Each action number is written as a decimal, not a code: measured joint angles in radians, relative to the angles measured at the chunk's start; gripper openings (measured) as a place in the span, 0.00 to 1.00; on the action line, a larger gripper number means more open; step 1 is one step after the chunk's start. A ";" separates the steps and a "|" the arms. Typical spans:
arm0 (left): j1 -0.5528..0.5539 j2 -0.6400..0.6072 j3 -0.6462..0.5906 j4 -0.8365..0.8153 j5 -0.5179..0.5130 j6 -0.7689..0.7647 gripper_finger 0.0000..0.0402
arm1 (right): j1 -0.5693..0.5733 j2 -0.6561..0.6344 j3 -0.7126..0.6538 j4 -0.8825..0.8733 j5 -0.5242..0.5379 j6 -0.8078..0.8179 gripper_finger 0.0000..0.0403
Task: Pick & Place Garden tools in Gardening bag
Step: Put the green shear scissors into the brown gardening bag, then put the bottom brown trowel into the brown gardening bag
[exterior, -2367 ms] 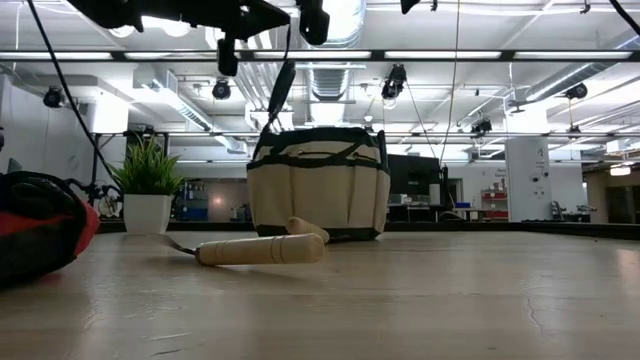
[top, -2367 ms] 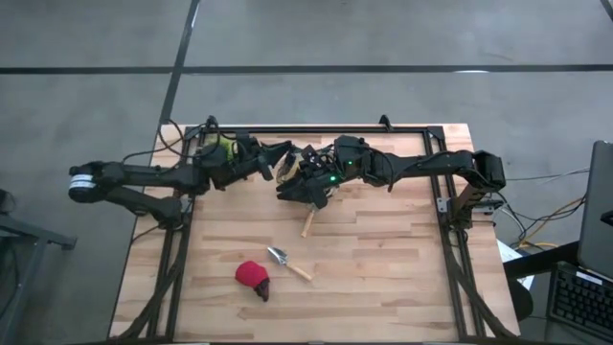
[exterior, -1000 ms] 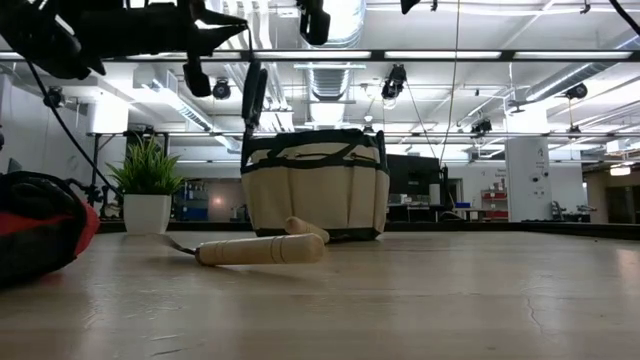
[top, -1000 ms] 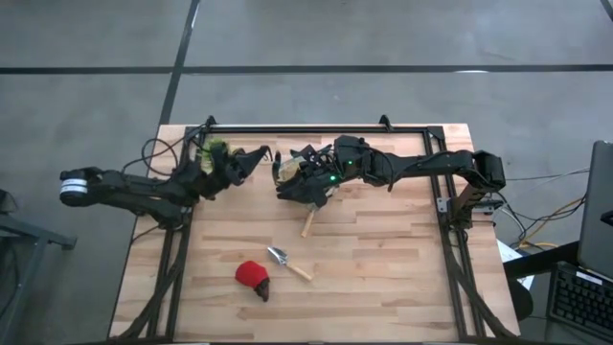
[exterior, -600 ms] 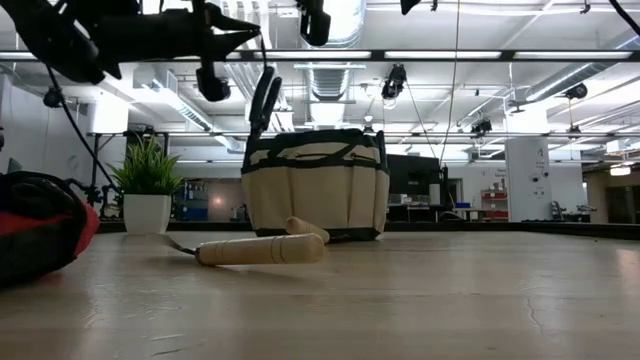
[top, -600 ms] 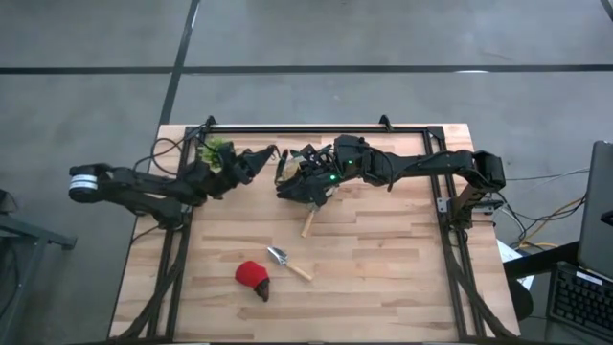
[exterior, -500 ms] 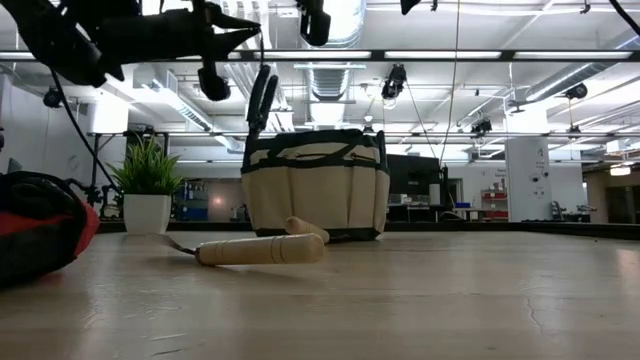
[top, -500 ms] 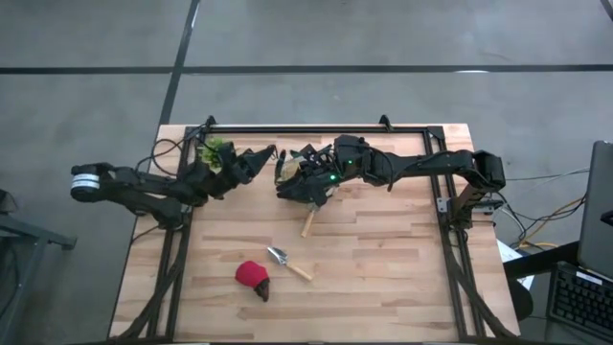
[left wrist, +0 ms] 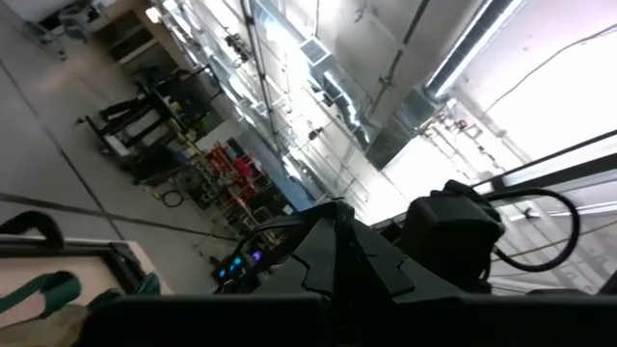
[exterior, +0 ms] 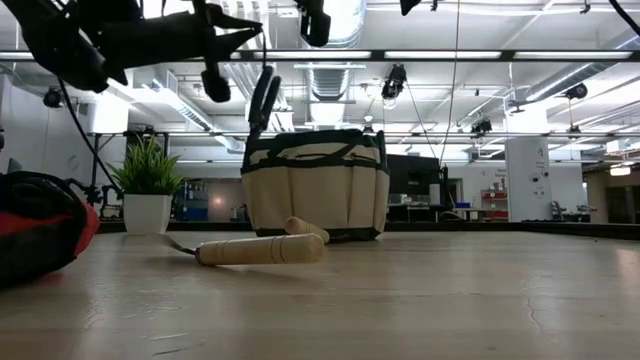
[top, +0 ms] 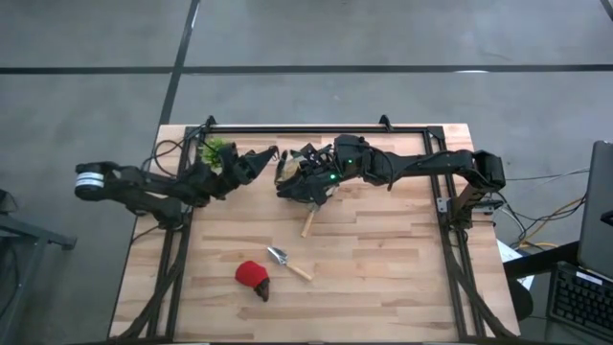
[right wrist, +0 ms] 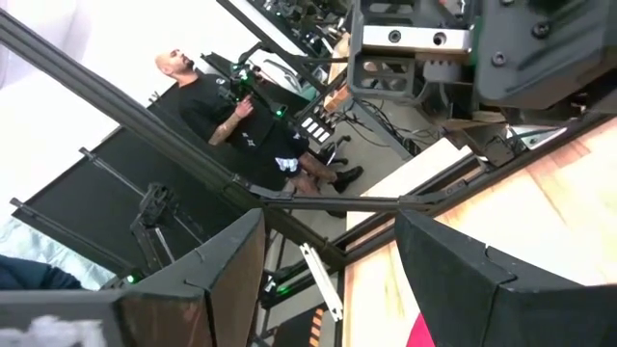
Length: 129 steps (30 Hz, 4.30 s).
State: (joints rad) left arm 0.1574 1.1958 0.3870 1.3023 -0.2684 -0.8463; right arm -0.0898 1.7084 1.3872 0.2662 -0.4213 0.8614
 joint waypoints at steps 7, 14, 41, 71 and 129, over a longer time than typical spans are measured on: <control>0.008 0.041 0.003 0.034 -0.010 -0.017 0.03 | 0.000 0.000 0.000 0.000 -0.002 0.003 0.56; 0.007 0.107 0.018 0.157 -0.007 -0.046 0.03 | -0.007 0.000 0.000 -0.001 -0.002 0.002 0.56; 0.003 -0.243 -0.248 0.073 -0.092 -0.133 0.03 | -0.016 0.000 0.000 -0.001 -0.001 -0.017 0.56; -0.017 -0.225 -0.001 -0.663 0.049 -0.081 0.04 | -0.035 0.000 0.000 -0.001 0.001 -0.043 0.56; 0.002 -0.308 0.049 -0.775 0.871 -0.230 0.43 | 0.020 -0.049 -0.001 -0.833 0.012 -0.345 0.56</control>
State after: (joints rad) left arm 0.1593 0.8873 0.4358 0.5276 0.6022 -1.0759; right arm -0.0699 1.6594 1.3861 -0.5668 -0.4094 0.5163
